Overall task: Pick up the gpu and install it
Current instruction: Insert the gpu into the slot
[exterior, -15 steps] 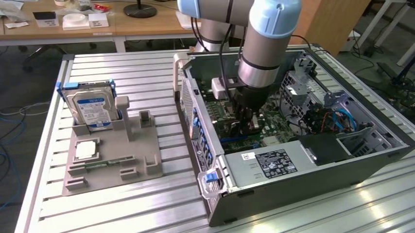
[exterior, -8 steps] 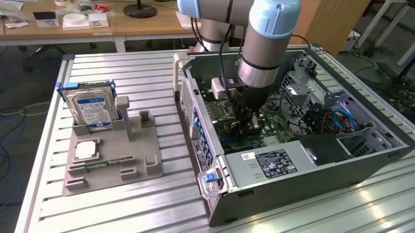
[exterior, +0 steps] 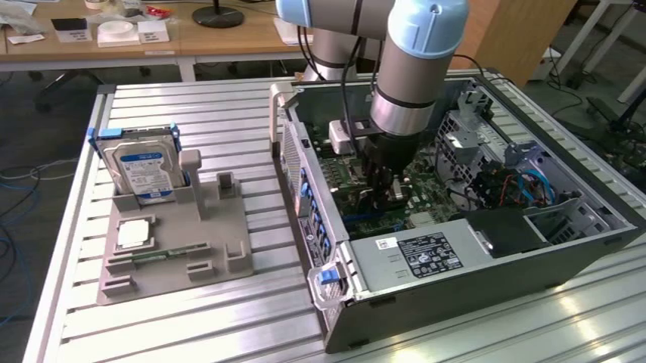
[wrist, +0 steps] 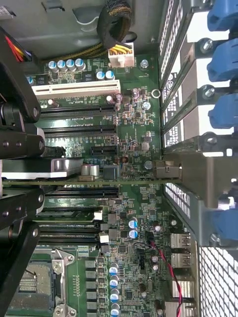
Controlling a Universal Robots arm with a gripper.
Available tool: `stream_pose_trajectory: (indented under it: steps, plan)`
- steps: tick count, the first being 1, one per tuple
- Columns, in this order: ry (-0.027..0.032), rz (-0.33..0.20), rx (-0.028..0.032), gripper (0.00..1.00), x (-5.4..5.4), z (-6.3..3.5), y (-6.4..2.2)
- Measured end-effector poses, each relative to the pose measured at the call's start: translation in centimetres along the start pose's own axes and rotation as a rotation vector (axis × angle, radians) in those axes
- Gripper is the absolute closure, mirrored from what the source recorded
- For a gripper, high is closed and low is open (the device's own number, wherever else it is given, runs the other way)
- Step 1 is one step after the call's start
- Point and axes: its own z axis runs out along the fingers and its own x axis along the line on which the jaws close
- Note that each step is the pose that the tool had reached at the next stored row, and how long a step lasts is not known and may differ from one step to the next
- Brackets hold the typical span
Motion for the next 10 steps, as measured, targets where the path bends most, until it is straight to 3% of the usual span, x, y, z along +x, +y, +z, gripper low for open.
stream_pose_trajectory:
  steps: [10]
  plan:
    - [0.0007, 0.0, -0.0003, 0.72, 0.01, 0.59, 0.01]
